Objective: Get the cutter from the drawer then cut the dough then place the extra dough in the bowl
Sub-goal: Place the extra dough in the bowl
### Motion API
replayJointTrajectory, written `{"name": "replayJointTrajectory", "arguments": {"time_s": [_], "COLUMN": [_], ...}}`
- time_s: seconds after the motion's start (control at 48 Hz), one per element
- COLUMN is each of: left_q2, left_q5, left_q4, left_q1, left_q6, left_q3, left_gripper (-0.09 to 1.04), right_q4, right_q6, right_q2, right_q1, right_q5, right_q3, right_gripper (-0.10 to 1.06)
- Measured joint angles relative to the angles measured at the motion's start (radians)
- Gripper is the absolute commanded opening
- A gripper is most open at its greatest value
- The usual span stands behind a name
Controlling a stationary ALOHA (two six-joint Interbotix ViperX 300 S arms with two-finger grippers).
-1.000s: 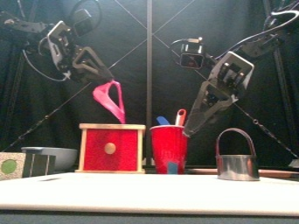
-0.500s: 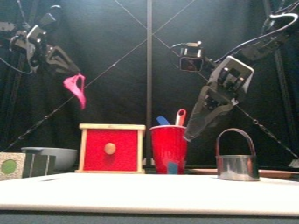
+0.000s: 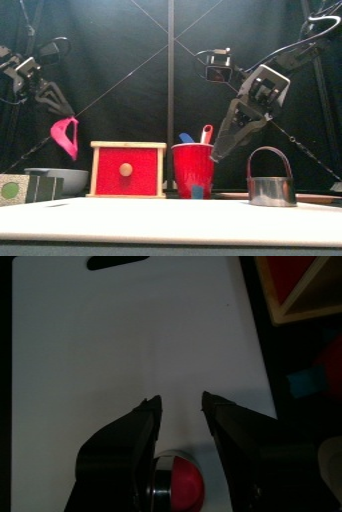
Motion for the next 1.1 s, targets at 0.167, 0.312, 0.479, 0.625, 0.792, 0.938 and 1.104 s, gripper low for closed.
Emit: {"name": "replayJointTrajectory", "arguments": {"time_s": [0.167,0.312,0.479,0.625,0.792,0.938,1.104], "left_q2": [0.055,0.072,0.072,0.072,0.072,0.072,0.072], "left_q5": [-0.006,-0.037,-0.063,-0.064,-0.074,-0.107,-0.227], "left_q4": [-0.026,-0.031,-0.043,-0.077,-0.098,-0.117,-0.183], "left_q1": [0.028,0.029,0.032,0.032,0.032,0.021,-0.078], "left_q6": [-0.002,-0.002,-0.002,-0.002,-0.002,0.003,0.003], "left_q3": [0.011,0.009,0.011,0.011,0.011,-0.006,-0.04], "left_gripper": [0.6,0.63,0.7,0.79,0.81,0.8,0.8], "right_q4": [0.002,0.003,0.003,0.005,0.005,0.002,-0.02], "right_q6": [0.0,0.002,0.002,0.002,0.002,-0.002,-0.011], "right_q2": [0.003,0.008,0.011,0.014,0.018,0.018,0.018], "right_q1": [0.0,0.0,0.0,0.0,-0.002,-0.002,-0.003], "right_q5": [0.0,0.002,0.002,0.002,0.002,0.002,-0.009], "right_q3": [0.0,0.0,0.0,0.0,0.0,-0.003,-0.014], "right_gripper": [0.77,0.77,0.77,0.77,0.77,0.77,0.77]}}
